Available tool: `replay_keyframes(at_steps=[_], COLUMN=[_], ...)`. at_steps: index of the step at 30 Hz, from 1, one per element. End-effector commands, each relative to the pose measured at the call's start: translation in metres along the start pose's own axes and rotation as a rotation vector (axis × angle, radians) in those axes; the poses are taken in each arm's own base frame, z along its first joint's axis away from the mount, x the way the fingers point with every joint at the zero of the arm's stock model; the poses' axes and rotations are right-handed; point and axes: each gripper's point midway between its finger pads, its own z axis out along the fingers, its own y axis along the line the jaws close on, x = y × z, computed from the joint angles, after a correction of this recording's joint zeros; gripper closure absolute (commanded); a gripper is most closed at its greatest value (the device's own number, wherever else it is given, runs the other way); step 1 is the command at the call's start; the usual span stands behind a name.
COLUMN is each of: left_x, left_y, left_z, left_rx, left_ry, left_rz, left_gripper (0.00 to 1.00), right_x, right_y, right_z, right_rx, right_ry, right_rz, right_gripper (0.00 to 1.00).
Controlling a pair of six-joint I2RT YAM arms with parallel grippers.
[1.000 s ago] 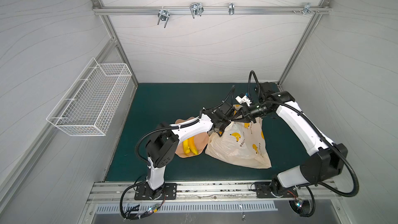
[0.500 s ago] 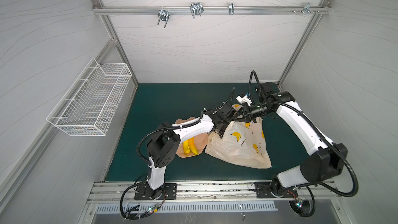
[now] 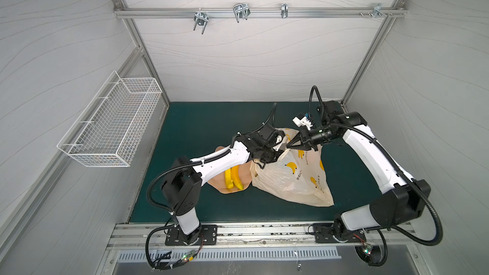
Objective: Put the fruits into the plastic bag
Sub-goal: 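Move the left gripper out of the bag back over the bananas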
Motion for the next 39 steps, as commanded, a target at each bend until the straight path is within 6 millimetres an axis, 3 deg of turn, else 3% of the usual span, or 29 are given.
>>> replay_keyframes(at_steps=[1,7,14,23,35,39], left_x=[-0.011,-0.016,-0.016,-0.012,-0.023,-0.026], left_y=[-0.004,0.011,0.027,0.022,0.076,0.084], left_z=[-0.02,-0.046,-0.064,-0.083,-0.135,-0.156], left_rx=[0.053,0.056,-0.016,0.052,-0.232,-0.271], left_ry=[-0.075,-0.172,-0.262,-0.411,-0.636,-0.688], left_rz=[0.022,0.006,-0.058,-0.071,-0.23,-0.287], left_gripper=[0.13,0.15,0.15,0.15,0.15,0.15], right_x=[0.008,0.008,0.01,0.01,0.012,0.013], right_y=[0.002,0.0,-0.004,-0.006,-0.004,-0.004], right_z=[-0.009,-0.009,-0.009,-0.01,-0.011,-0.012], right_rx=[0.019,0.021,0.033,0.045,0.044,0.045], right_ry=[-0.013,-0.016,-0.017,-0.029,-0.03,-0.034], right_rz=[-0.017,-0.007,0.001,0.007,0.003,0.0], right_gripper=[1.0,1.0,1.0,1.0,1.0,1.0])
